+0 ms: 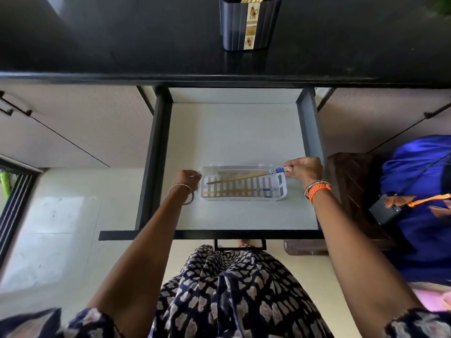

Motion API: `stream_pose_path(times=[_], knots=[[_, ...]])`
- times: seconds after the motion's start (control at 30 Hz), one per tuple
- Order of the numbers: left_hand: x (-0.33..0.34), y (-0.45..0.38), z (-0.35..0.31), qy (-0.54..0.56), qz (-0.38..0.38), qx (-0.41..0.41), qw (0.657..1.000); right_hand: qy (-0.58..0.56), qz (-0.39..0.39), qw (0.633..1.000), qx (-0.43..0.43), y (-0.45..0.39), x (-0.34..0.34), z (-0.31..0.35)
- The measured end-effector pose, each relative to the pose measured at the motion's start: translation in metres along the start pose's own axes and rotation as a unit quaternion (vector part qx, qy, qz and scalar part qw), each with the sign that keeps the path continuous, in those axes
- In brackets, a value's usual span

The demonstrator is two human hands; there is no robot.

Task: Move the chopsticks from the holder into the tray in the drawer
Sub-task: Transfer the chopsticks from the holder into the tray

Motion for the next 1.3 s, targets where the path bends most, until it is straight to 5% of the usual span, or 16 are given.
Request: stream_pose_path(times=[0.43,0.7,1.0,1.3], knots=[[0.003,0.004,0.019,0.092,0.035,-0.063,0.993,0.052,-0.043,0.992,-0.108,0.018,0.023,-0.002],[0.003,0.009,0.017,0.104,0.037,-0.066,0.992,0.322,0.057,0.912,-0.246,0.033,0.045,0.01],[0.003,0.014,0.015,0.119,0.053,-0.068,0.989,0.296,0.074,0.928,-0.212,0.026,0.034,0.021],[0.002,0.016,0.015,0.131,0.06,-0.06,0.988,0.367,0.177,0.893,-0.189,0.015,0.056,0.008]])
Point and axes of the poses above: each hand's wrist, its own y-axis away from the middle knuckle, its own x-axis out of the palm, z = x × y, the point moved 6 cm from there along -y, towards the middle knuckle, and after that the axes turned 4 degrees about -x, right-handed, at the moved point
